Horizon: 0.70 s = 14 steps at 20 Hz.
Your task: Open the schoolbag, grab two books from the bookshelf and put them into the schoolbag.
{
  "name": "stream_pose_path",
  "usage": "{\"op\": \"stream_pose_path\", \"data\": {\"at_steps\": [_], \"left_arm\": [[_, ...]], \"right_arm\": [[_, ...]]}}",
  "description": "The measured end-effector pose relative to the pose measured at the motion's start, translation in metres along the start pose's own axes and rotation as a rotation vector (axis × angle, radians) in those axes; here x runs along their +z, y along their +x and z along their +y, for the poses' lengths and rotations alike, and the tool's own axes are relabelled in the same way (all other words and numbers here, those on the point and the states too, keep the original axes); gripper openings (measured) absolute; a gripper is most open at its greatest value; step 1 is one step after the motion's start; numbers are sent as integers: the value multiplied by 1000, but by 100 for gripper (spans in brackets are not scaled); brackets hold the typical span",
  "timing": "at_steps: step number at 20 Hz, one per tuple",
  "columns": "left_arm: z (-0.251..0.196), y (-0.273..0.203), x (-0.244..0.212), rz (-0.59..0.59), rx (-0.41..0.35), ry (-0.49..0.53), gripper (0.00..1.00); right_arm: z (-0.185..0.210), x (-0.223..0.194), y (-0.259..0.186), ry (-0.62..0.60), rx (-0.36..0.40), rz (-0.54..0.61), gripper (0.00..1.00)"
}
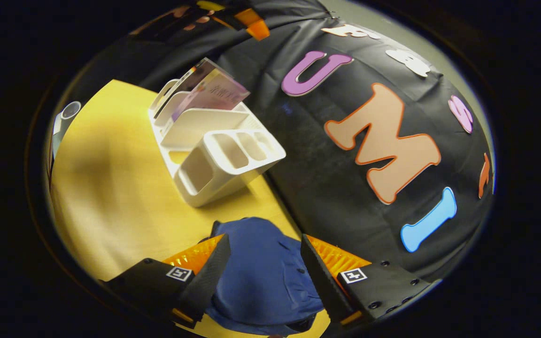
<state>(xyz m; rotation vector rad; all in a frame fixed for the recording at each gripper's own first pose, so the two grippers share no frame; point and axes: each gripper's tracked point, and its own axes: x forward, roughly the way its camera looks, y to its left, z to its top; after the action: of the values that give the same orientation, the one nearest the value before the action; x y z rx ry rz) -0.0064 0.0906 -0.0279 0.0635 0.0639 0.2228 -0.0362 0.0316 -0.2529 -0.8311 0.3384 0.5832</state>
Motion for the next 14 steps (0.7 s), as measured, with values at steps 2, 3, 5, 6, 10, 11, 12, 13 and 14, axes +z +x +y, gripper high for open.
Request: {"op": "stream_pose_path", "data": {"at_steps": [2, 3, 5, 6, 10, 11, 12, 13, 14], "left_arm": [[8, -2, 0, 2, 17, 5, 97], [11, -4, -1, 2, 27, 8, 97], [19, -6, -3, 4, 43, 14, 99], [22, -7, -2, 8, 50, 17, 97], [31, -10, -6, 18, 69, 21, 97], [32, -10, -8, 22, 71, 22, 97], [33, -10, -9, 26, 73, 22, 97], [34, -10, -11, 31, 74, 21, 97], [34, -11, -12, 35, 74, 20, 97]], "right_arm": [[17, -7, 1, -57, 32, 1, 99], [25, -9, 2, -85, 48, 0, 98], [37, -15, 9, -137, 79, 11, 98], [41, -21, 15, -163, 92, 29, 98], [46, -52, 24, -246, 108, 124, 100], [46, -52, 25, -242, 103, 124, 100], [43, -50, 24, -242, 95, 126, 100], [40, -47, 22, -250, 84, 124, 98], [38, -46, 20, -255, 78, 124, 99]]}}
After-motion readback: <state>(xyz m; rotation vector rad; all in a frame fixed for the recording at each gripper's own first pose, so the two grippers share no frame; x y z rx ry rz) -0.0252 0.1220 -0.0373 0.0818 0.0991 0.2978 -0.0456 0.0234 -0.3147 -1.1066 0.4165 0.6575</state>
